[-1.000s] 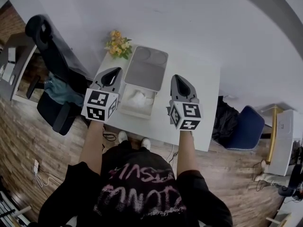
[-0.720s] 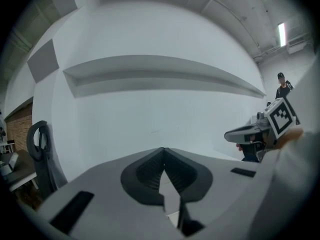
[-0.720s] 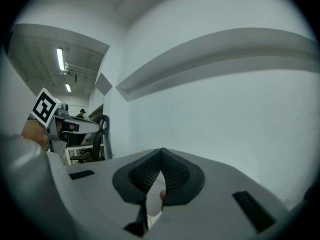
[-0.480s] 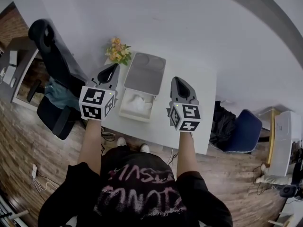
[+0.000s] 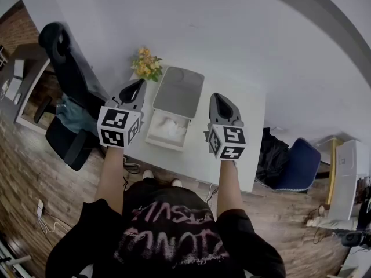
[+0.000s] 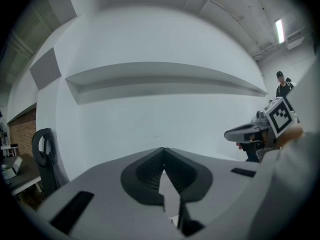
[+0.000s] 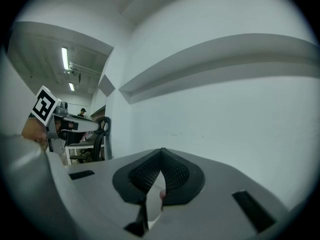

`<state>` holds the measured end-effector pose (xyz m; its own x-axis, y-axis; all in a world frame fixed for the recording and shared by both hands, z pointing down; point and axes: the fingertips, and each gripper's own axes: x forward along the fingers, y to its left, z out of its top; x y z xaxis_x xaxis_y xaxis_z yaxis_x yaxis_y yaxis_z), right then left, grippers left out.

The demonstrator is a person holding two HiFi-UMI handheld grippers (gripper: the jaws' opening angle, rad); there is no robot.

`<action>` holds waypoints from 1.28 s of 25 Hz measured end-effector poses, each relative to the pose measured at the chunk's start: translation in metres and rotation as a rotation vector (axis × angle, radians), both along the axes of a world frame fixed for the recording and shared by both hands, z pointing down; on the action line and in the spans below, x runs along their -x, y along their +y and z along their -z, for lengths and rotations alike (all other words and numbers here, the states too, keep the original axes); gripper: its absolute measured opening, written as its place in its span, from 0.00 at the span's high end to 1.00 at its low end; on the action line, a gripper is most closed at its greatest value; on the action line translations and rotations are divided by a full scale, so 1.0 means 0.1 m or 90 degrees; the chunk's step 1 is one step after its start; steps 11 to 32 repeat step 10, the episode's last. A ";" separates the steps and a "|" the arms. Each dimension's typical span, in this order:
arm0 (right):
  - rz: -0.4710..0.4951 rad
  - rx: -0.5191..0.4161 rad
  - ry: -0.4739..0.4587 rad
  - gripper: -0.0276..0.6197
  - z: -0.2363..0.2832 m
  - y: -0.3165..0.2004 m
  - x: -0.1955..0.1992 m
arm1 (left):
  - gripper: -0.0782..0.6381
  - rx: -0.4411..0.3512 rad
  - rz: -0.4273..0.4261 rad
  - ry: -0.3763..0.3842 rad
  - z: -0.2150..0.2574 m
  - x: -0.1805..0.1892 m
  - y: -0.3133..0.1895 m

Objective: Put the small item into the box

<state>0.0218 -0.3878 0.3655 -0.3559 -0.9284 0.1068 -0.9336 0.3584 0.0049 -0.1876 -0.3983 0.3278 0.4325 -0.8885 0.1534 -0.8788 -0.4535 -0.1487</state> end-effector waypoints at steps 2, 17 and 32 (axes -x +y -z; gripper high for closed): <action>0.000 -0.002 0.002 0.94 0.01 -0.01 -0.01 | 0.89 -0.002 0.001 0.000 0.01 0.00 0.00; -0.010 -0.009 -0.001 0.94 0.05 -0.03 -0.11 | 0.89 -0.011 0.000 0.000 0.04 -0.04 -0.02; -0.010 -0.009 -0.001 0.94 0.05 -0.03 -0.11 | 0.89 -0.011 0.000 0.000 0.04 -0.04 -0.02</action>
